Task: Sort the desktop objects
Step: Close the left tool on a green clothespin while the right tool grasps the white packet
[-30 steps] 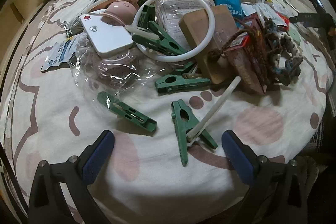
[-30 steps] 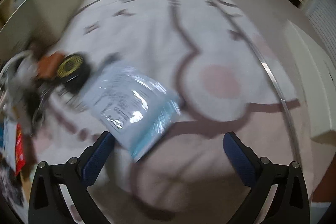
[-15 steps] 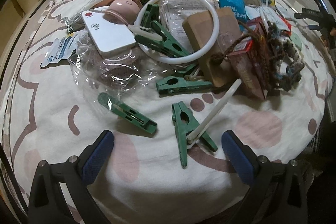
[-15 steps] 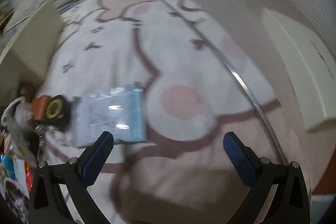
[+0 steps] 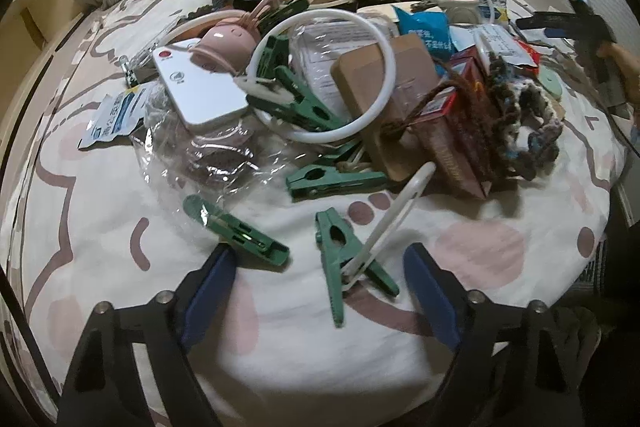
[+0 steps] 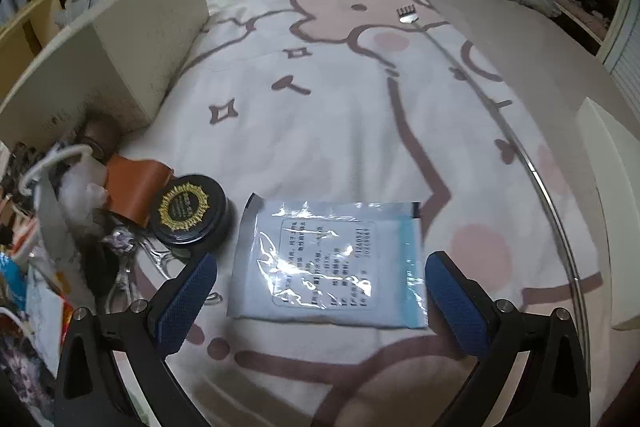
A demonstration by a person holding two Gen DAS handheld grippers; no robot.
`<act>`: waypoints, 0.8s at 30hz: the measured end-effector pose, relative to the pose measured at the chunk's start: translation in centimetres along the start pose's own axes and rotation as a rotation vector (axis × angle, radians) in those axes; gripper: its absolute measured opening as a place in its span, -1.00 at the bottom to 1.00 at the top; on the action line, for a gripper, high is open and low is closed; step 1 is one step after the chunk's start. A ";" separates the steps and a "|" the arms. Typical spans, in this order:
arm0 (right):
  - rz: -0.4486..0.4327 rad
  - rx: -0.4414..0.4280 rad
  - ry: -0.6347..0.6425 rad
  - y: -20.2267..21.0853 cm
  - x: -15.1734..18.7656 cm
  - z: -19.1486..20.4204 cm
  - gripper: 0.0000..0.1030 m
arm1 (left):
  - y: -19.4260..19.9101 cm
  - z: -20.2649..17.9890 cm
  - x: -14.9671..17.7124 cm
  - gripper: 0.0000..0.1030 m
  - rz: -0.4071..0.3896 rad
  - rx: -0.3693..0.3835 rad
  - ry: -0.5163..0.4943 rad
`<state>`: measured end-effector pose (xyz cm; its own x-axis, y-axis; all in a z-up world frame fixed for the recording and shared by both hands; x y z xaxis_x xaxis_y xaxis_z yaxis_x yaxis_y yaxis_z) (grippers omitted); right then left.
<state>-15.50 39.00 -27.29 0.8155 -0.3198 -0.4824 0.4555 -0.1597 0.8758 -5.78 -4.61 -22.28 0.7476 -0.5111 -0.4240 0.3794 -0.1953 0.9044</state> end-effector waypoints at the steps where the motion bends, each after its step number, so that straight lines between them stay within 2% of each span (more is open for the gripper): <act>1: 0.012 0.015 0.019 -0.3 0.0 0.2 1.00 | 0.0 0.0 -0.1 0.58 -0.001 0.001 -0.002; 4: 0.029 0.069 0.046 -1.0 0.1 0.3 1.00 | 0.0 -0.1 -0.2 0.53 -0.003 0.008 -0.002; 10: 0.015 0.089 0.014 -1.0 0.1 -0.5 1.00 | 0.1 -0.3 -0.4 0.42 -0.007 0.018 0.004; 13: 0.023 0.072 0.005 -1.4 0.3 -0.8 1.00 | 0.2 -0.4 -0.5 0.39 -0.006 0.020 0.004; 17: 0.020 0.036 -0.058 -1.6 0.9 -1.5 1.00 | 0.2 -0.3 -0.6 0.19 -0.007 0.031 0.014; 24: 0.043 0.078 -0.084 -1.8 0.8 -0.9 1.00 | 0.4 -0.3 -0.9 -0.10 -0.002 0.040 0.015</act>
<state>-15.36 39.86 -29.22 0.7995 -0.4043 -0.4443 0.3891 -0.2151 0.8957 -6.15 -4.02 -21.55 0.7550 -0.4982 -0.4264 0.3594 -0.2295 0.9045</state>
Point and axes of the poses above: each gripper's, at about its wrist camera, not at the fingertips, and y roughly against the way its jaws point, z to its left, x to its underside, the point moved 1 cm from there along -y, roughly the way its jaws point, and after that the axes turned 3 degrees about -y, right-handed, at the moved point
